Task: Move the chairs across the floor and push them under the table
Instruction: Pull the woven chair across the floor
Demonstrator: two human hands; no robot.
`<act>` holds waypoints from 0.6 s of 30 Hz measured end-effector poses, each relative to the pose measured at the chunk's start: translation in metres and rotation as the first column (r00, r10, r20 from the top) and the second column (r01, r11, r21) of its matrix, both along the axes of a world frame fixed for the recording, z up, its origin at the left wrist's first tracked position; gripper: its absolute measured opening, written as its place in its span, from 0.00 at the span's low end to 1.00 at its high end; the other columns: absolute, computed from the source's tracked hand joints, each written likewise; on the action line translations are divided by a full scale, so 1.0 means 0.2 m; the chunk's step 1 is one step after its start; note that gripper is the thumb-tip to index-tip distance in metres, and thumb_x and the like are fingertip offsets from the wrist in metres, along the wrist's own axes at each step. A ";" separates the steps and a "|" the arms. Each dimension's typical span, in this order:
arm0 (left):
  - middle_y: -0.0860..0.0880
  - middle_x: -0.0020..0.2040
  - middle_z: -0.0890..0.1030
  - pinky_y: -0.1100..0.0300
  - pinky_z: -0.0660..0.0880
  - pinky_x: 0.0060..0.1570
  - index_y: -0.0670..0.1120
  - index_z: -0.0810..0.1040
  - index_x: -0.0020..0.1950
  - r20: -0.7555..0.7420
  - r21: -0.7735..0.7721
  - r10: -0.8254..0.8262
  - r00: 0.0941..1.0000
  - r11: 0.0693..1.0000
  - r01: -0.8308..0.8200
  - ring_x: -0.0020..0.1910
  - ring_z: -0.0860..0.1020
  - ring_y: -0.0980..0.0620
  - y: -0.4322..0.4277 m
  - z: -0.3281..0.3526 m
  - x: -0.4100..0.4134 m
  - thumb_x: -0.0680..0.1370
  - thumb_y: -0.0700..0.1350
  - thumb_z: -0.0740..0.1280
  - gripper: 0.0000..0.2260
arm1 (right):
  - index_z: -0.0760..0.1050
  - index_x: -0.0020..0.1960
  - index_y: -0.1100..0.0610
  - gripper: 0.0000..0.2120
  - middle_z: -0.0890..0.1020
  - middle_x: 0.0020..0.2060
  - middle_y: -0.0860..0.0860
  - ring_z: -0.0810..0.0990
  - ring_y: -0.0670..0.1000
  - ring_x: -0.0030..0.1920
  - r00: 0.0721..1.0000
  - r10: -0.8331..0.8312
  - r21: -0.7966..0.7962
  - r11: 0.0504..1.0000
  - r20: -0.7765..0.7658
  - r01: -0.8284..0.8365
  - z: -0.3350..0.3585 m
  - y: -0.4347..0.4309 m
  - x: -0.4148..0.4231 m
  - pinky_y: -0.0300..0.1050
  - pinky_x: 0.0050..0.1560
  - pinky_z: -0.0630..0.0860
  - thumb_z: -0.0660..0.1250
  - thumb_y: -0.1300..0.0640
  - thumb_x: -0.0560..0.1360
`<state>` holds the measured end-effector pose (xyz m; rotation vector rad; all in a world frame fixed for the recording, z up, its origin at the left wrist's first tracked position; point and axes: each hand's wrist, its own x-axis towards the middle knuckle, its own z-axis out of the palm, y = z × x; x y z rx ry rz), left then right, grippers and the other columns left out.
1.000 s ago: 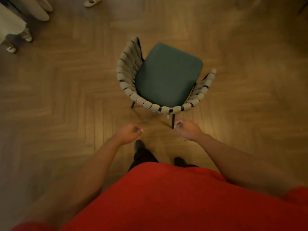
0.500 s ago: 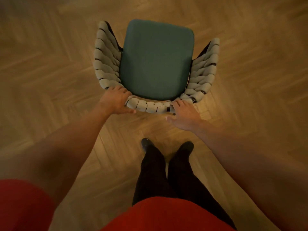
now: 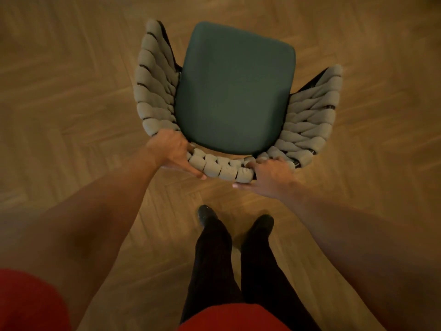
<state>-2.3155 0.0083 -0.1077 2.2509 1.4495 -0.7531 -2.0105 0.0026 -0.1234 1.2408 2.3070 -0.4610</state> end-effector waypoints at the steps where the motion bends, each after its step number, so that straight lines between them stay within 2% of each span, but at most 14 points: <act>1: 0.53 0.34 0.76 0.58 0.72 0.33 0.59 0.83 0.61 -0.002 0.002 0.002 1.000 1.000 -0.002 0.32 0.73 0.54 -0.03 0.01 0.01 0.56 0.93 0.43 0.55 | 0.79 0.66 0.47 0.47 0.85 0.53 0.49 0.83 0.54 0.56 1.000 0.019 -0.007 1.000 0.003 -0.019 0.00 0.00 0.01 0.57 0.62 0.74 0.50 0.12 0.68; 6: 0.52 0.35 0.77 0.57 0.74 0.34 0.58 0.82 0.59 0.014 -0.028 0.098 0.995 0.995 -0.098 0.35 0.76 0.51 -0.21 0.01 0.04 0.56 0.92 0.44 0.54 | 0.78 0.69 0.47 0.54 0.85 0.59 0.51 0.82 0.56 0.60 0.990 0.141 -0.011 0.990 0.004 -0.141 0.02 -0.04 0.03 0.57 0.64 0.74 0.43 0.10 0.66; 9: 0.53 0.38 0.79 0.58 0.68 0.32 0.59 0.82 0.64 0.025 -0.030 0.178 0.984 0.984 -0.177 0.37 0.77 0.52 -0.34 -0.02 0.08 0.56 0.93 0.44 0.55 | 0.77 0.70 0.47 0.55 0.84 0.62 0.51 0.81 0.56 0.62 0.975 0.219 -0.031 0.975 0.026 -0.218 0.02 -0.04 0.05 0.57 0.65 0.74 0.42 0.10 0.66; 12: 0.53 0.40 0.82 0.58 0.68 0.32 0.59 0.82 0.61 0.024 -0.039 0.258 0.966 0.966 -0.257 0.38 0.78 0.51 -0.47 -0.05 0.12 0.54 0.93 0.42 0.56 | 0.77 0.69 0.47 0.53 0.83 0.61 0.51 0.81 0.56 0.62 0.948 0.318 -0.053 0.947 0.021 -0.316 0.03 -0.05 0.07 0.57 0.64 0.75 0.42 0.11 0.67; 15: 0.53 0.42 0.83 0.57 0.72 0.35 0.59 0.82 0.60 0.029 -0.056 0.376 0.926 0.926 -0.374 0.40 0.80 0.50 -0.58 -0.06 0.18 0.53 0.93 0.42 0.56 | 0.77 0.68 0.48 0.49 0.83 0.60 0.52 0.81 0.57 0.60 0.909 0.416 -0.066 0.908 0.020 -0.414 0.02 -0.04 0.10 0.56 0.62 0.76 0.44 0.13 0.70; 18: 0.55 0.51 0.84 0.54 0.77 0.43 0.60 0.80 0.66 0.053 -0.073 0.495 0.868 0.868 -0.491 0.48 0.80 0.49 -0.69 -0.06 0.27 0.52 0.93 0.43 0.59 | 0.75 0.71 0.50 0.47 0.82 0.64 0.53 0.80 0.59 0.63 0.862 0.507 -0.125 0.856 0.021 -0.501 0.02 -0.04 0.13 0.57 0.63 0.74 0.46 0.16 0.72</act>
